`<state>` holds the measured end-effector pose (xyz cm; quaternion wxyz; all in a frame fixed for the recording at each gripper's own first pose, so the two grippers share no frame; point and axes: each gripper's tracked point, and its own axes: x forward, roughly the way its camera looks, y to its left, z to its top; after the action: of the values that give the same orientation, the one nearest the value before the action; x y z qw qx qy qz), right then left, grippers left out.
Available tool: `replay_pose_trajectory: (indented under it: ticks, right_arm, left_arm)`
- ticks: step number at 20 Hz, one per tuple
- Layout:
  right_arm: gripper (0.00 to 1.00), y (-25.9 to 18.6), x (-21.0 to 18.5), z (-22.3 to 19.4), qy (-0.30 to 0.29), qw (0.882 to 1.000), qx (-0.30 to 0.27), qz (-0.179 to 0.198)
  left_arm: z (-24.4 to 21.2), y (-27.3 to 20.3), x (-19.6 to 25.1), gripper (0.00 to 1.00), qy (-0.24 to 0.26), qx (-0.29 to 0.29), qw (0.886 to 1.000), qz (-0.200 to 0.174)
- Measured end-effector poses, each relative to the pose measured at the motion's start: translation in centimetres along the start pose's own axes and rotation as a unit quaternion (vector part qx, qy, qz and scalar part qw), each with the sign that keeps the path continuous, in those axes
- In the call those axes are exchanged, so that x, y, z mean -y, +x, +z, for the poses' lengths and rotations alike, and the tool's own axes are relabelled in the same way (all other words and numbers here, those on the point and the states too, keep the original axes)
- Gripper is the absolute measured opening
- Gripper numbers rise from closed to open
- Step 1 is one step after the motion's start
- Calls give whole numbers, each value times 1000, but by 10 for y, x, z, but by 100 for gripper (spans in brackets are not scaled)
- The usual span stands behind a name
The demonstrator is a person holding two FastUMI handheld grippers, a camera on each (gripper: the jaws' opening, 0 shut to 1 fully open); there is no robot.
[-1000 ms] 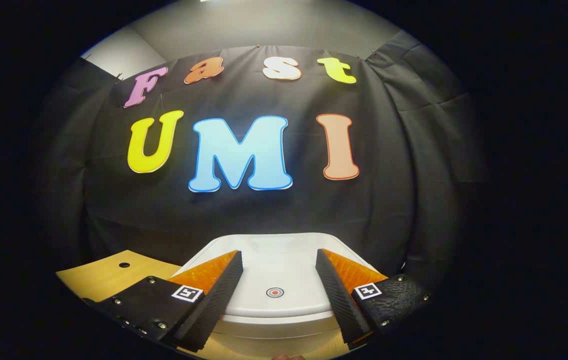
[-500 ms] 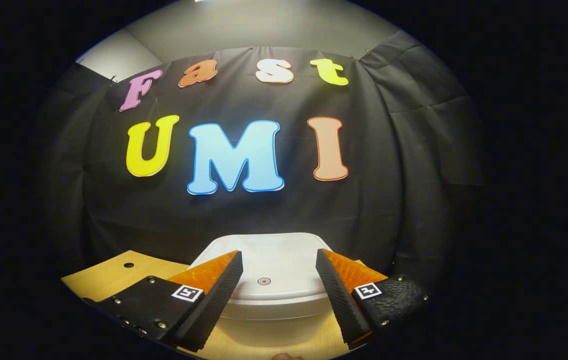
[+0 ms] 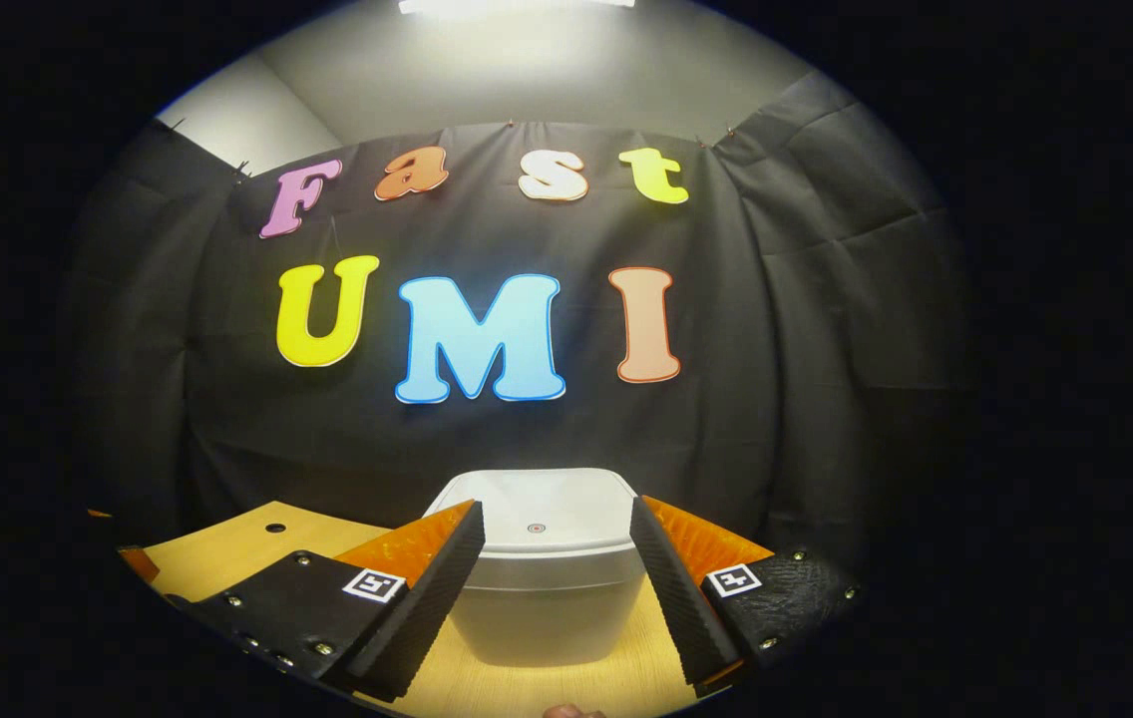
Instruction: Press the lid of the desktop garbage bin to open it, pick up the crumpled paper on the desktop and throw it into the bin, then pick up the pop can on the desktop and drop it into the bin, and finally close the garbage bin lid.
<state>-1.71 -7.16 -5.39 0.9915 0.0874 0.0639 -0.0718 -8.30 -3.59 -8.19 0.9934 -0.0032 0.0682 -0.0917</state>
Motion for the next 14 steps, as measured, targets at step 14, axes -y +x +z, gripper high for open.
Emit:
replay_pose_trajectory:
  ticks: [14]
  right_arm:
    - [94,-101,-41,-47,-15,999,-39,-8]
  left_arm:
    - [15,18,-2,96,16,18,999,-36]
